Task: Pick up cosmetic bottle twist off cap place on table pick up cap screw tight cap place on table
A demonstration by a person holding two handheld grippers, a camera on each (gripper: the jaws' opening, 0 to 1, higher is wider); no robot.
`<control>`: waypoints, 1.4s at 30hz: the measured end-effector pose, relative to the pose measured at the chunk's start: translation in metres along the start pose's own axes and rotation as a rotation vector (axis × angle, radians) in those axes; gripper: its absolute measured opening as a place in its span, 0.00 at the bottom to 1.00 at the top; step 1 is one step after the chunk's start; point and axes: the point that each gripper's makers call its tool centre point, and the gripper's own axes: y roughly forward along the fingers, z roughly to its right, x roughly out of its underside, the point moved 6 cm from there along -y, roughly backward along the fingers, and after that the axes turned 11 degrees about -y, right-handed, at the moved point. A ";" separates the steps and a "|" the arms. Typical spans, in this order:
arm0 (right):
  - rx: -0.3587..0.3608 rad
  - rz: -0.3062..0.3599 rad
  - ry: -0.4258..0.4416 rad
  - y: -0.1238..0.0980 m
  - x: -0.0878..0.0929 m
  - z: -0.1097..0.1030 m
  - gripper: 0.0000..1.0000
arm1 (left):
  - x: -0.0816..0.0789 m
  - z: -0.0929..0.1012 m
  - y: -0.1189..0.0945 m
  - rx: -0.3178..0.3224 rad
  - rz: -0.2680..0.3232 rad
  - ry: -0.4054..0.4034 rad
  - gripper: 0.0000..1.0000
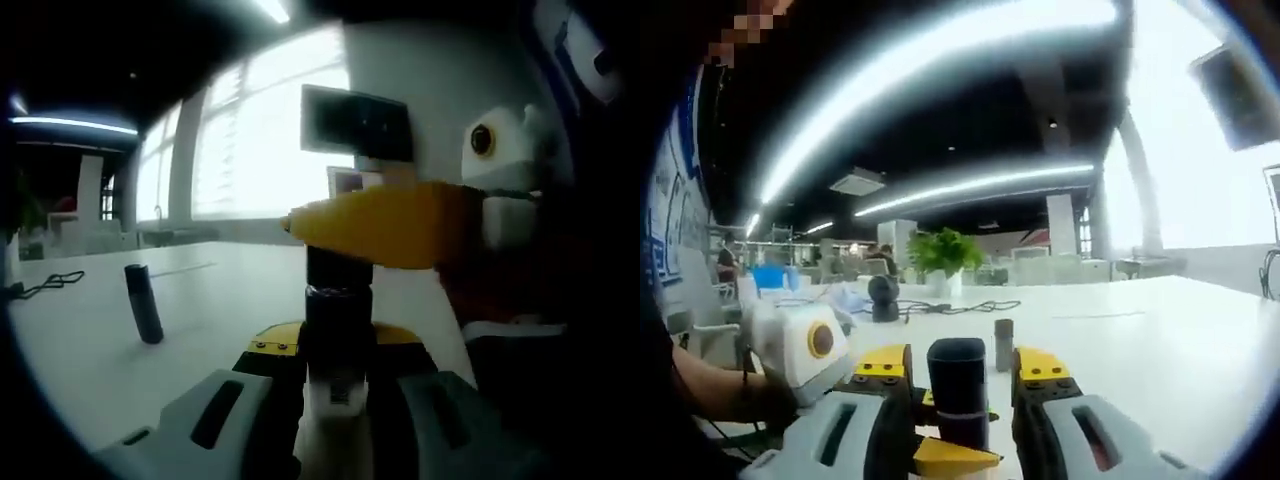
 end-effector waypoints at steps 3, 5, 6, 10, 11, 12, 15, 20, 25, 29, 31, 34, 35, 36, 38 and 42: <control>0.016 -0.005 0.021 0.001 0.002 0.000 0.27 | 0.000 0.000 0.000 -0.001 0.000 -0.001 0.13; 0.012 -0.012 0.014 0.000 0.004 -0.001 0.25 | 0.000 0.000 0.000 -0.001 0.000 -0.001 0.13; 0.012 -0.008 0.016 0.000 0.004 -0.002 0.24 | 0.000 0.000 0.000 -0.001 0.000 -0.002 0.13; 0.007 -0.002 0.021 0.001 0.000 -0.002 0.24 | 0.000 0.000 0.000 0.000 0.000 -0.002 0.13; 0.005 -0.002 0.018 0.001 0.000 -0.002 0.24 | 0.000 0.000 0.000 0.000 0.000 -0.002 0.13; 0.007 0.001 0.016 0.001 -0.001 -0.003 0.24 | 0.000 0.000 0.000 0.000 0.000 -0.002 0.13; 0.007 0.001 -0.006 0.002 -0.001 -0.004 0.20 | 0.000 0.000 0.000 0.000 0.000 -0.001 0.13; 0.014 0.010 0.006 0.000 -0.001 -0.002 0.16 | 0.000 0.000 0.000 -0.002 0.002 0.004 0.13; -0.012 0.016 -0.002 -0.002 -0.001 -0.002 0.16 | 0.000 0.001 -0.001 0.001 0.002 0.008 0.13; -0.062 0.016 0.002 -0.002 -0.002 0.000 0.16 | 0.000 0.001 -0.001 0.004 0.003 0.010 0.13; -0.094 0.021 0.001 -0.002 -0.001 0.001 0.16 | 0.000 0.001 -0.001 0.005 0.002 0.010 0.13; -0.154 0.023 0.005 -0.001 -0.001 0.003 0.16 | 0.000 0.001 -0.001 0.007 0.003 0.010 0.13; -0.175 0.024 0.005 -0.001 -0.001 0.004 0.16 | 0.000 0.001 -0.001 0.007 0.003 0.010 0.13; -0.195 0.032 -0.001 -0.001 -0.001 0.004 0.16 | 0.000 0.001 -0.001 0.007 0.003 0.010 0.13; -0.209 0.039 0.018 0.000 0.000 0.006 0.16 | 0.000 0.001 0.000 0.007 0.002 0.010 0.13; -0.254 0.049 0.012 0.001 0.000 0.007 0.15 | 0.000 0.001 -0.001 0.007 0.002 0.007 0.13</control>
